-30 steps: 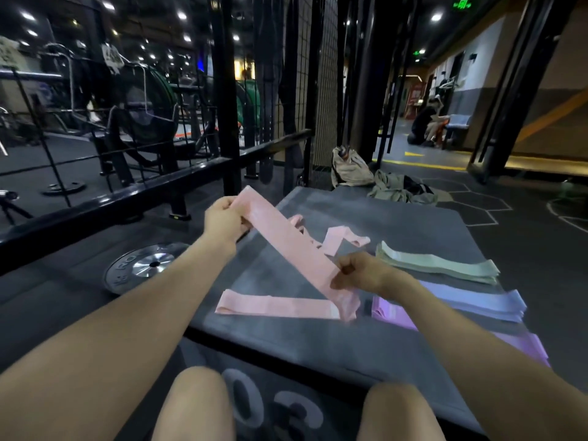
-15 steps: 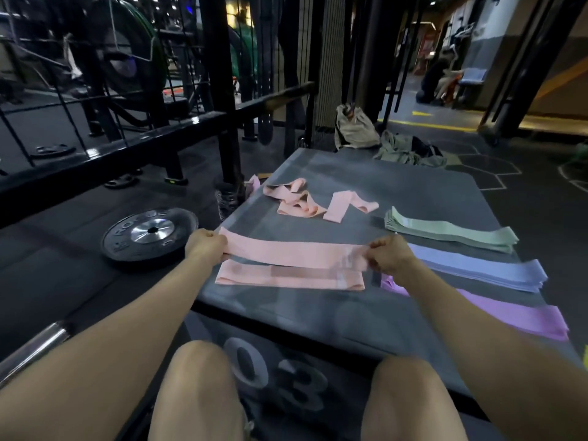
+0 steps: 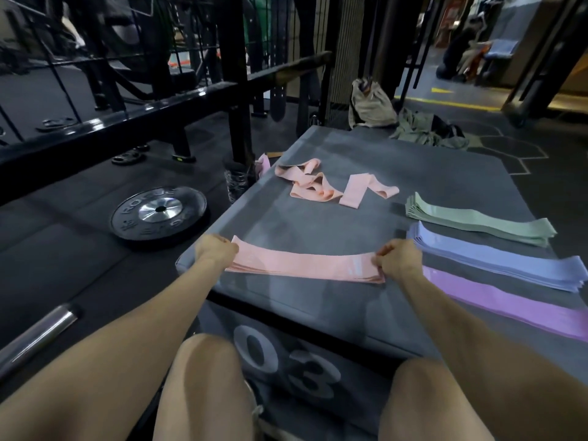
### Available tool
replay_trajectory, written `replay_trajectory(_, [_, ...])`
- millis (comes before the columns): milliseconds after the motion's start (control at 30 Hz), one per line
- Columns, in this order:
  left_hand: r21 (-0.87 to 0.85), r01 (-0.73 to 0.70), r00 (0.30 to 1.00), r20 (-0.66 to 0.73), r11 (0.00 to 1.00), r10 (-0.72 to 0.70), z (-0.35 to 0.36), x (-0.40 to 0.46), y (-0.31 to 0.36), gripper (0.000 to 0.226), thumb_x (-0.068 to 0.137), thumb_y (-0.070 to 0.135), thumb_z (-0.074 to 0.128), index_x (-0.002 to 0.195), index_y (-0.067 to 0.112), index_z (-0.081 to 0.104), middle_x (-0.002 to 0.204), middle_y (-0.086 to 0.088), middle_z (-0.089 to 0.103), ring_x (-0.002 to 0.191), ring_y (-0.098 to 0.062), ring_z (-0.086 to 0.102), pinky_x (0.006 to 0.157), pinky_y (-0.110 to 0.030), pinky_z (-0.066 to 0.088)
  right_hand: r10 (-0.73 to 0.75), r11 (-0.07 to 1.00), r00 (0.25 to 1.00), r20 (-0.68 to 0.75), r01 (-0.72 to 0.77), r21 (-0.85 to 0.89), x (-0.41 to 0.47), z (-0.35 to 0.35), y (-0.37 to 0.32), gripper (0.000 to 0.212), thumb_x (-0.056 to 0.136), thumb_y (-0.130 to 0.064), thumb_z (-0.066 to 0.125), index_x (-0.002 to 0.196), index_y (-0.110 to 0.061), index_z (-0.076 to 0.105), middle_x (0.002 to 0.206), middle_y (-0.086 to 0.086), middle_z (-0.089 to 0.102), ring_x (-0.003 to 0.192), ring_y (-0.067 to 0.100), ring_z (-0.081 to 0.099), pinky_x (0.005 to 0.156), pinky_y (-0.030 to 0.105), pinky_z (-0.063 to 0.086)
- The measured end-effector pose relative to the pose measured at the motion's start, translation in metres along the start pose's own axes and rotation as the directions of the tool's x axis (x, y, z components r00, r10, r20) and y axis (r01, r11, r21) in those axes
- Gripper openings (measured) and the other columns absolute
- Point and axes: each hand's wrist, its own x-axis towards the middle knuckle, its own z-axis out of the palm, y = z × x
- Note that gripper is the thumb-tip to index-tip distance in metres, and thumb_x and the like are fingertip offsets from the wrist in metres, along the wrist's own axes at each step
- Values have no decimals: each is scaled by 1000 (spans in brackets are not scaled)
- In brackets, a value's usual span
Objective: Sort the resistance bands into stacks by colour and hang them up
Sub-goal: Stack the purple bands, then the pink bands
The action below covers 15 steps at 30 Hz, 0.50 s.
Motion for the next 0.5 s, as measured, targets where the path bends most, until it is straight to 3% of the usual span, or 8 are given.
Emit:
replay_trajectory(167, [155, -48, 999, 0, 987, 48, 3, 0, -3, 10, 84, 8, 59, 88, 2, 65, 105, -20, 65, 102, -33, 60, 85, -34, 47, -6, 1000, 1000, -22, 5, -26, -2, 5, 5, 9, 80, -8, 66, 88, -6, 68, 99, 16, 69, 98, 33, 62, 86, 34, 49])
replay_trajectory(300, [166, -63, 998, -7, 984, 65, 4, -1, -4, 22, 85, 16, 60, 64, 7, 57, 101, -21, 66, 99, -34, 60, 84, -36, 47, 0, 999, 1000, -17, 0, -34, -2, 7, 6, 10, 82, -8, 64, 91, -6, 67, 100, 16, 68, 98, 32, 60, 86, 35, 48])
replay_trajectory(433, [177, -61, 997, -27, 982, 67, 5, 1, -4, 25, 89, 23, 57, 90, 1, 68, 105, -20, 66, 101, -35, 59, 84, -35, 46, -34, 997, 998, -44, 31, -64, -4, 9, 6, 10, 84, -8, 61, 92, -6, 66, 102, 16, 68, 99, 33, 60, 85, 34, 46])
replay_trajectory(500, [190, -80, 996, -26, 978, 87, 5, 1, -5, 22, 89, 22, 57, 93, 4, 68, 106, -18, 66, 101, -34, 59, 82, -35, 46, -50, 997, 997, -65, 45, -66, -6, 9, 6, 11, 85, -6, 58, 93, -4, 66, 103, 17, 67, 99, 33, 59, 83, 33, 46])
